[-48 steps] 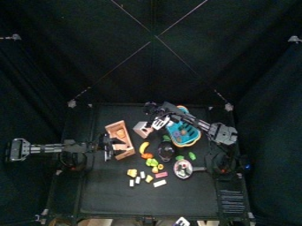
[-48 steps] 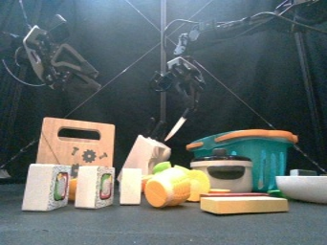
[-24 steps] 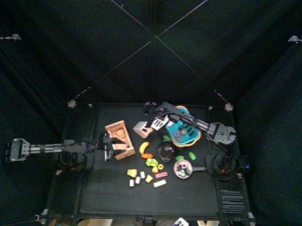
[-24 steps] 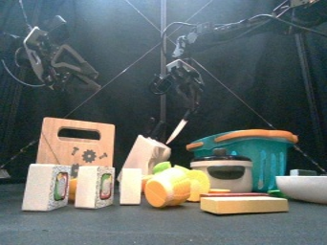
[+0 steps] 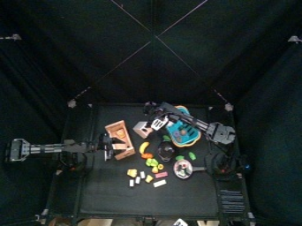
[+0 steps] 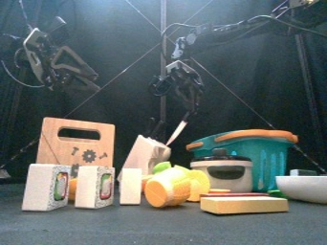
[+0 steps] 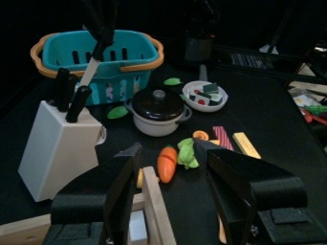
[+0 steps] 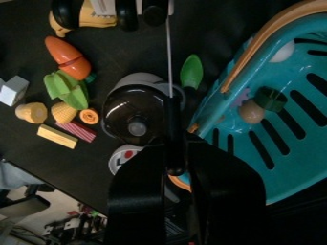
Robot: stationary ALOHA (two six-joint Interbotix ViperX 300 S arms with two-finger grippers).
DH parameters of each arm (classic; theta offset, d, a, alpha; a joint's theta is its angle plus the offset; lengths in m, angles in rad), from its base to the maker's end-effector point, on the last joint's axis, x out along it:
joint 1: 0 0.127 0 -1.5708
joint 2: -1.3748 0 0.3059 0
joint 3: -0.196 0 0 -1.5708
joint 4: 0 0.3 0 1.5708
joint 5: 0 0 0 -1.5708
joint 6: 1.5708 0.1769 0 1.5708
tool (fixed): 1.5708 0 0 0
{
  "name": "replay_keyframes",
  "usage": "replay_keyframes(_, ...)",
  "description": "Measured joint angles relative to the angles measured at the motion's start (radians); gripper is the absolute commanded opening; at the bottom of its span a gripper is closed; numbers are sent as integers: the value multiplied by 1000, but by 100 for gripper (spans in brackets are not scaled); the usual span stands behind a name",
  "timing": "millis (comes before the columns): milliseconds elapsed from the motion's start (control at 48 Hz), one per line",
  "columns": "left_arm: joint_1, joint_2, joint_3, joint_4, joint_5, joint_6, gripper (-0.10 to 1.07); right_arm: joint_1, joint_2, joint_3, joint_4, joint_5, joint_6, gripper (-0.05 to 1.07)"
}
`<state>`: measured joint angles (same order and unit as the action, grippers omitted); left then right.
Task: Put pairing knife back in holder
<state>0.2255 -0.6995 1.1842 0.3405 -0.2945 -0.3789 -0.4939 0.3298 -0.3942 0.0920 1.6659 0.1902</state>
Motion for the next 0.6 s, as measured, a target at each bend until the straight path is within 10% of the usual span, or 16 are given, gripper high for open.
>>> replay_keyframes(604,2,0,2,0,6,3,85,3,26,-37,6,8,2,45)
